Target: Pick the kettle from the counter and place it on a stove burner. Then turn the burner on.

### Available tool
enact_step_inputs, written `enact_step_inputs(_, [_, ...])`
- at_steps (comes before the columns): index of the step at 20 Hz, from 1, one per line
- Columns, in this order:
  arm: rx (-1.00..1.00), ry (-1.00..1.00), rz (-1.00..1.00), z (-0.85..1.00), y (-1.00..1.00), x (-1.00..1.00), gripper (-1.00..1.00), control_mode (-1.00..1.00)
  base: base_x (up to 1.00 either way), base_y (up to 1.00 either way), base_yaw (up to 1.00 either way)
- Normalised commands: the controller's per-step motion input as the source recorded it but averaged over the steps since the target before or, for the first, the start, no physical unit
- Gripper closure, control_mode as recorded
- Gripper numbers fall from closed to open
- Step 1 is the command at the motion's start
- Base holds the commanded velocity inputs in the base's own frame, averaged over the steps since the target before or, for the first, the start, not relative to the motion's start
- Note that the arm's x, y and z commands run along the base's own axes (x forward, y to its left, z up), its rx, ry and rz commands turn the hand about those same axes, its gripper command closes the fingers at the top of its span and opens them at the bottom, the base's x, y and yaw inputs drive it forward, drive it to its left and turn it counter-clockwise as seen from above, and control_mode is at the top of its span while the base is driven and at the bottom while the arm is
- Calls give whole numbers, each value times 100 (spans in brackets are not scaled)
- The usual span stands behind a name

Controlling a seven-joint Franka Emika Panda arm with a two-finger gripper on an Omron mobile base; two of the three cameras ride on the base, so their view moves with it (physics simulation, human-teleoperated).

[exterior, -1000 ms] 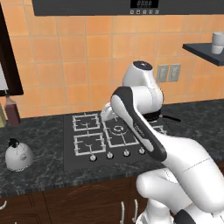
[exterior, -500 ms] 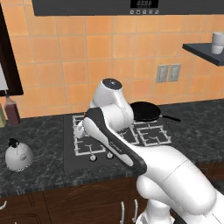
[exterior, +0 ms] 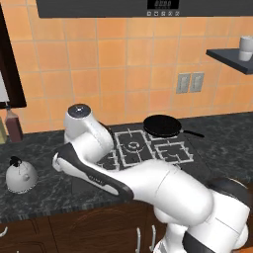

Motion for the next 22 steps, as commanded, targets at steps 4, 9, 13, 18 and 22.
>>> enact_step_inputs(4, [-3,19,-2,-17,31,33,-100,-100,0,0,0])
enact_step_inputs(9, [0,28,0,-15,1,36,-100,-100,0,0,0])
enact_step_inputs(13, [6,8,0,-21,0,15,-100,-100,0,0,0])
enact_step_inputs(18, [6,-1,1,-17,2,0,-100,-100,0,0,0])
enact_step_inputs(22, [7,-4,3,-16,9,0,-100,-100,0,0,0])
